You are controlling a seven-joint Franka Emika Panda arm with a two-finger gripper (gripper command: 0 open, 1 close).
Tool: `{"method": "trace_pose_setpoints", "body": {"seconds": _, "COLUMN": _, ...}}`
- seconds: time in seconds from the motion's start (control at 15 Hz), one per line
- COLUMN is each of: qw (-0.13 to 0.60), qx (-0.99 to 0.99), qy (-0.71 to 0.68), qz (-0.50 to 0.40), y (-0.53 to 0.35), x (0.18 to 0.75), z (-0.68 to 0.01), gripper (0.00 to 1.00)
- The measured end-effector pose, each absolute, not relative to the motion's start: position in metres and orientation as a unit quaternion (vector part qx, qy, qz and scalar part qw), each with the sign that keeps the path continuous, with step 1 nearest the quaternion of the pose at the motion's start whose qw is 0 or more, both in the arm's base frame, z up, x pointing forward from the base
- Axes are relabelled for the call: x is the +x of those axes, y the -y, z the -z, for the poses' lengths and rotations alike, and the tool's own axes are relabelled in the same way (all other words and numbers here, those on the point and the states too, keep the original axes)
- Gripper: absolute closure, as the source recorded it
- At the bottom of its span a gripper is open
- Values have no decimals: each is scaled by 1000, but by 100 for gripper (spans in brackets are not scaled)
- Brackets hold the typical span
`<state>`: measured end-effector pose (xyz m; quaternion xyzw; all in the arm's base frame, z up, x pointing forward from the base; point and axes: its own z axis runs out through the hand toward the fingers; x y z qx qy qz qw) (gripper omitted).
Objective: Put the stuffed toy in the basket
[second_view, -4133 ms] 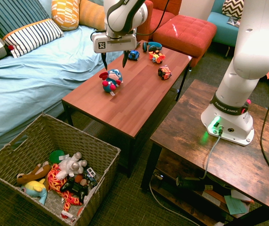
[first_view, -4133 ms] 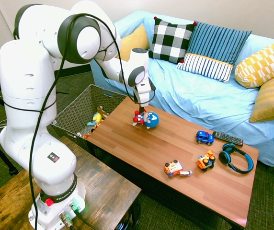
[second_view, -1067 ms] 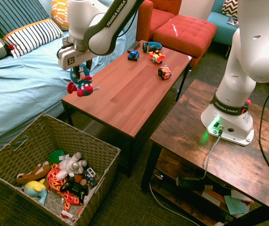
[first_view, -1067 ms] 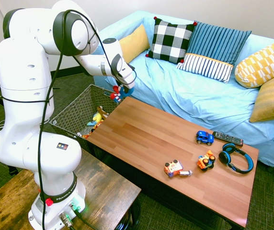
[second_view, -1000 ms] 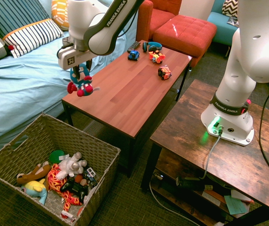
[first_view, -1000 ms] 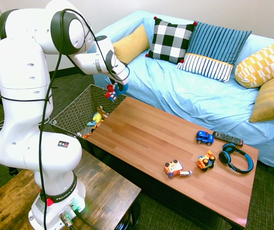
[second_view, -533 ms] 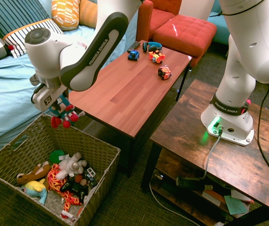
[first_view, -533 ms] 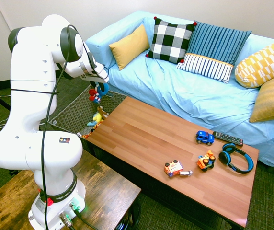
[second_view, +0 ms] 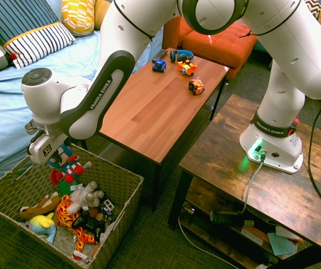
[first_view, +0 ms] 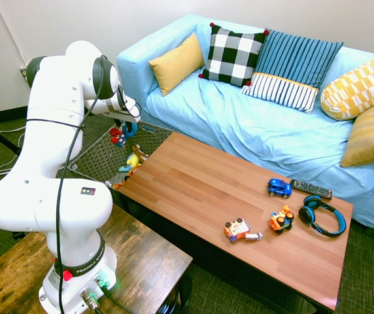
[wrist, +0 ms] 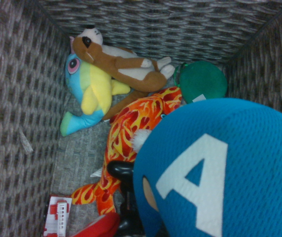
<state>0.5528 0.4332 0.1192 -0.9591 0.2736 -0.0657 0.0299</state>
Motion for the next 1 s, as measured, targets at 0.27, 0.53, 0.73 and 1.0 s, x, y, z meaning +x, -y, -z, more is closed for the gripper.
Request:
{"method": "trace_pose_setpoints", "body": {"seconds": 0.27, "qw": 42, "qx": -958, "qy": -279, "qz": 57, "y": -430, "x": 557, "z": -120, "gripper": 0}}
{"method": "trace_pose_setpoints", "body": {"seconds": 0.53, "qw": 43, "qx": -956, "qy": -285, "qz": 54, "y": -426, "x": 560, "z": -120, "gripper": 0}}
{"method": "trace_pose_setpoints", "body": {"seconds": 0.73, "qw": 42, "qx": -955, "qy": -289, "qz": 54, "y": -423, "x": 562, "z": -120, "gripper": 0}}
{"method": "trace_pose_setpoints", "body": {"seconds": 1.0, "qw": 43, "qx": -954, "qy": -292, "qz": 50, "y": -425, "x": 560, "z": -119, "gripper": 0}}
